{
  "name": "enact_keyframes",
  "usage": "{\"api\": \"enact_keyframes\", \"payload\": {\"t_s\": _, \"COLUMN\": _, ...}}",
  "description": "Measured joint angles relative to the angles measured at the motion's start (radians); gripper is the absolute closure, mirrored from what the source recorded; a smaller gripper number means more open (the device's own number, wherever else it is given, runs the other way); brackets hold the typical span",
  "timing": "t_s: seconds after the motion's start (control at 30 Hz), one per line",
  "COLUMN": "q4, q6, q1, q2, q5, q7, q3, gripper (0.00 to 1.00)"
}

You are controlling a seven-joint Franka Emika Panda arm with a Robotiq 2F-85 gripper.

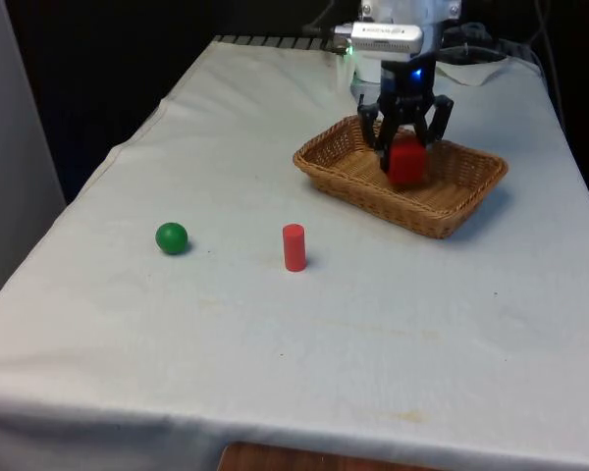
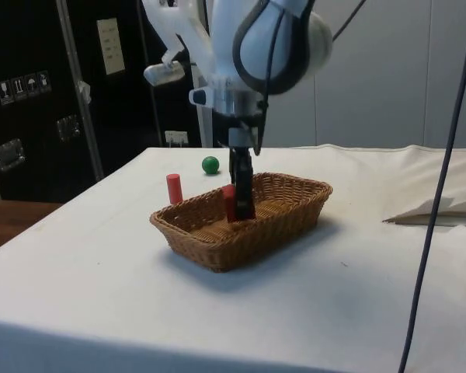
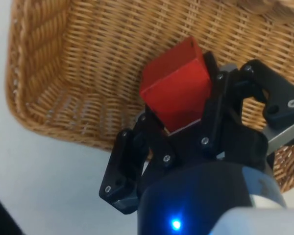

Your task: Pick up the object to the left of the cylinder and place it into the basket.

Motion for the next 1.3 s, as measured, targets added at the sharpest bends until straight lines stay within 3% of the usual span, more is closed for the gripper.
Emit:
{"api": "enact_keyframes", "payload": {"t_s": 0.3, "q4": 0.001, "q6": 0.050, "q1": 0.000, "q2": 0.054, "q5": 0.015, "q7": 0.005, "q3": 0.014, "gripper": 0.96}}
{"api": "enact_keyframes", "payload": {"t_s": 0.4, "q4": 0.002, "q6": 0.049, "q1": -0.001, "q2": 0.050, "q5": 0.015, "q7": 0.004, "q3": 0.014, "gripper": 0.67}}
{"api": "enact_keyframes", "payload": {"t_s": 0.43, "q4": 0.001, "q6": 0.048, "q1": -0.001, "q2": 0.047, "q5": 0.015, "q7": 0.003, "q3": 0.014, "gripper": 0.67}}
{"api": "enact_keyframes", "payload": {"t_s": 0.47, "q4": 0.001, "q6": 0.046, "q1": -0.001, "q2": 0.044, "q5": 0.015, "q7": 0.003, "q3": 0.014, "gripper": 0.57}}
{"api": "enact_keyframes", "payload": {"t_s": 0.5, "q4": 0.000, "q6": 0.043, "q1": -0.002, "q2": 0.040, "q5": 0.015, "q7": 0.001, "q3": 0.013, "gripper": 0.38}}
{"api": "enact_keyframes", "payload": {"t_s": 0.63, "q4": 0.000, "q6": 0.037, "q1": -0.002, "q2": 0.036, "q5": 0.015, "q7": 0.000, "q3": 0.013, "gripper": 0.02}}
{"api": "enact_keyframes", "payload": {"t_s": 1.03, "q4": 0.002, "q6": 0.033, "q1": -0.003, "q2": 0.033, "q5": 0.015, "q7": 0.000, "q3": 0.012, "gripper": 0.00}}
{"api": "enact_keyframes", "payload": {"t_s": 1.3, "q4": 0.035, "q6": -0.005, "q1": -0.005, "q2": 0.014, "q5": 0.008, "q7": 0.000, "q3": 0.001, "gripper": 0.00}}
